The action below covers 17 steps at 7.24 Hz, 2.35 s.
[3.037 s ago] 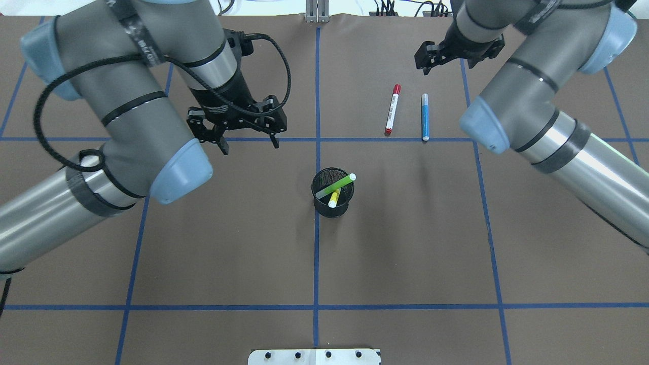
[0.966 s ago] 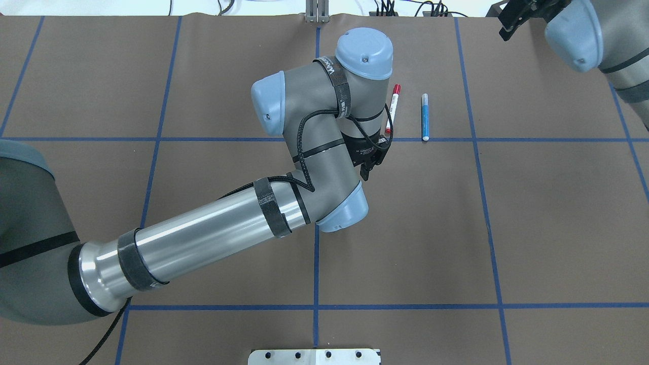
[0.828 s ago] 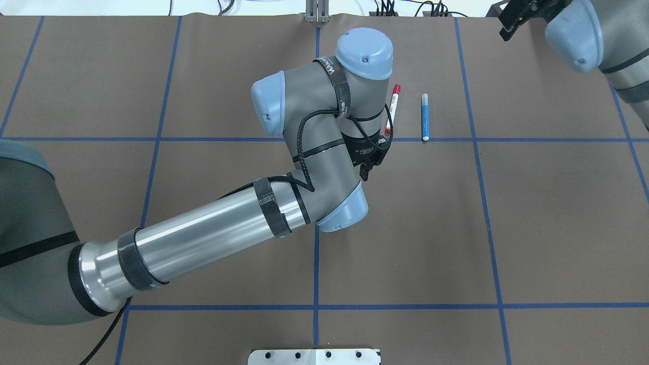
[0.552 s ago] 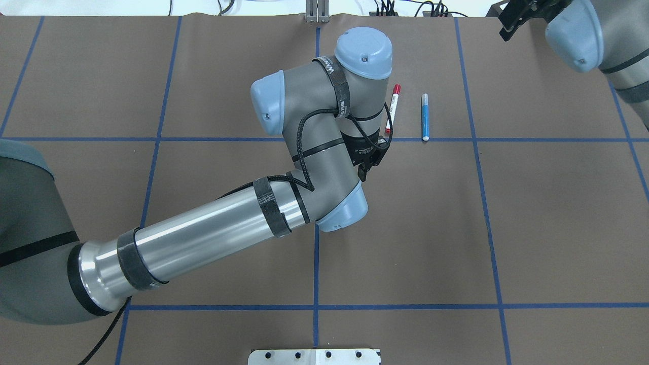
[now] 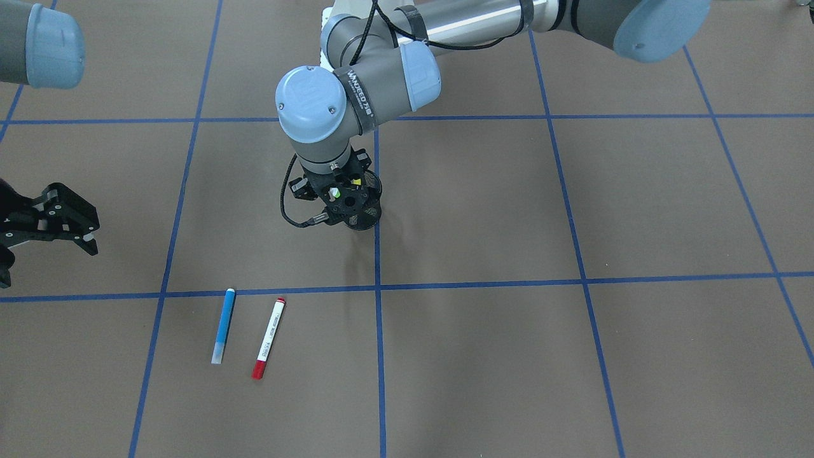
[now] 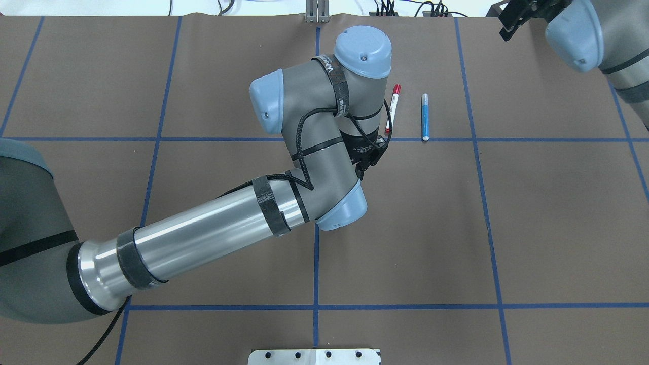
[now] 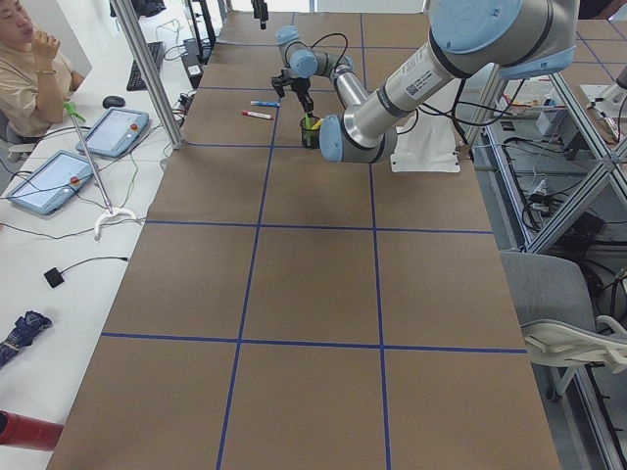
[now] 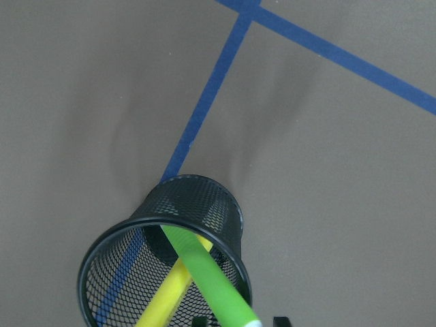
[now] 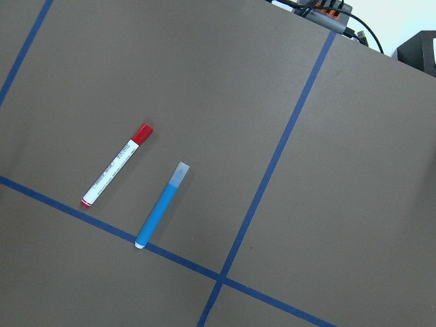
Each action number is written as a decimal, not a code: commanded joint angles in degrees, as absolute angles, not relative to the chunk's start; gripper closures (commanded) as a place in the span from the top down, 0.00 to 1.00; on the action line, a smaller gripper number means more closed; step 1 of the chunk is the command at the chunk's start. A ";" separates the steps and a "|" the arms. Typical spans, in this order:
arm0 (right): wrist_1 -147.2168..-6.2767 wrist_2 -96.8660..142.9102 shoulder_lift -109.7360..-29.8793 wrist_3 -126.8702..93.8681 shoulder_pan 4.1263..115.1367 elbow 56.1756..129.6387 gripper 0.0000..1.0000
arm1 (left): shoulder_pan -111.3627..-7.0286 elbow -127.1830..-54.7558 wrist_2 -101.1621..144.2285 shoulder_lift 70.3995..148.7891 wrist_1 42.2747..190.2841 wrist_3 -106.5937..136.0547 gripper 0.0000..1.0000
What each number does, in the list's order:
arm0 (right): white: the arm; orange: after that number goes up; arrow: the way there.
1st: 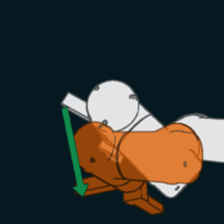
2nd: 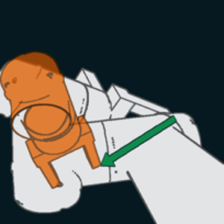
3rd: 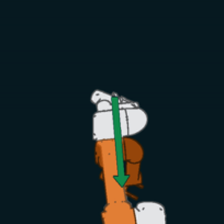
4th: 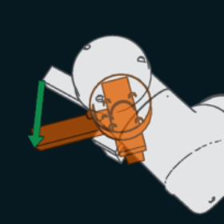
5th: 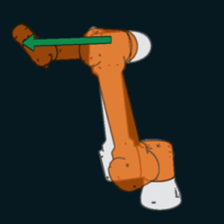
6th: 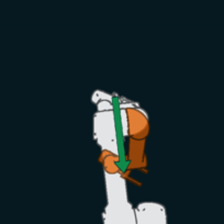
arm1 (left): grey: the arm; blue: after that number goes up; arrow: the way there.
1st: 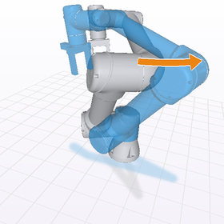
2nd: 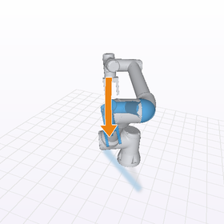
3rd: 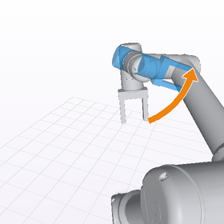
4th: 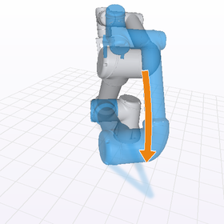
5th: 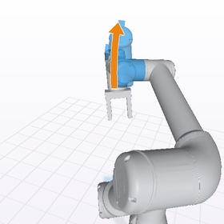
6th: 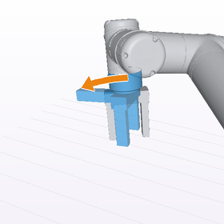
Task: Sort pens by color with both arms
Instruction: 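Lower the left gripper into the cup and close on the green highlighter, then lift the green highlighter out of the cup with the left gripper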
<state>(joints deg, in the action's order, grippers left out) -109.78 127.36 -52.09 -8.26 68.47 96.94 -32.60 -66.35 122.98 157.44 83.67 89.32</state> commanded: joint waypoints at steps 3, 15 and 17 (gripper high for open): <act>-109.78 127.35 -52.12 -8.26 68.47 96.94 1.00 | -32.70 -66.36 122.87 157.41 83.58 88.42 0.27; -109.69 127.27 -52.12 -8.35 68.47 96.94 1.00 | -34.89 -87.39 123.13 152.77 70.25 86.06 0.09; -109.60 127.27 -52.12 -8.26 68.38 96.77 1.00 | -37.25 -94.37 123.13 152.23 69.43 85.34 0.08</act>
